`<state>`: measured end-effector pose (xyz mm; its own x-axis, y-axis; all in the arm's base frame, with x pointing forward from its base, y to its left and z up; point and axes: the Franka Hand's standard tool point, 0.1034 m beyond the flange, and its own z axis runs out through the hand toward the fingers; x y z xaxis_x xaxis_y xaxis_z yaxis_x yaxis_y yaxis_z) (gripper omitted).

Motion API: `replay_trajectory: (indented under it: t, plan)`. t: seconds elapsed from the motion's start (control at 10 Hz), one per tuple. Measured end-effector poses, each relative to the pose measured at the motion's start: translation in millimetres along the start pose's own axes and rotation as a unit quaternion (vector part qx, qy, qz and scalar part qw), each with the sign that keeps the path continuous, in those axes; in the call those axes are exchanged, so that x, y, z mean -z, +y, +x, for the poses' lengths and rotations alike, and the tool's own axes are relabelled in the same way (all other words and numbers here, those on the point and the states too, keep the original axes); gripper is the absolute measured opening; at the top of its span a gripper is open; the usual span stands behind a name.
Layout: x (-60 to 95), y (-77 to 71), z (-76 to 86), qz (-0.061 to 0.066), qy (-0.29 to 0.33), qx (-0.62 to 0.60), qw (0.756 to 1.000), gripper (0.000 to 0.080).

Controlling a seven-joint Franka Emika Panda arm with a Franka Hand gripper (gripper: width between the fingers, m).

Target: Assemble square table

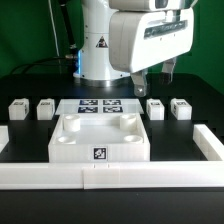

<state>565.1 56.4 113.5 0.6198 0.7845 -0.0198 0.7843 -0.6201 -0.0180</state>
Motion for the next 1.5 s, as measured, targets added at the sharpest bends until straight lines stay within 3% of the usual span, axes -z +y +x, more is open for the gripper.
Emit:
replay_trajectory:
  t: [1.0, 1.1, 1.2, 1.4, 1.5]
  plan:
    - [-2.2, -2.1, -2.6, 0.0, 0.0, 0.021, 1.0, 0.065]
    - [-9.4, -12.9, -17.6, -0.002, 0.002, 0.047, 0.999, 0.065]
    - [-16.8, -25.1, -42.3, 0.001, -0.002, 0.098, 0.995, 0.065]
    - [-29.7, -36.4, -83.5, 0.008, -0.005, 0.194, 0.981, 0.065]
    - [-42.0, -42.4, -105.0, 0.003, 0.001, 0.24, 0.971, 0.065]
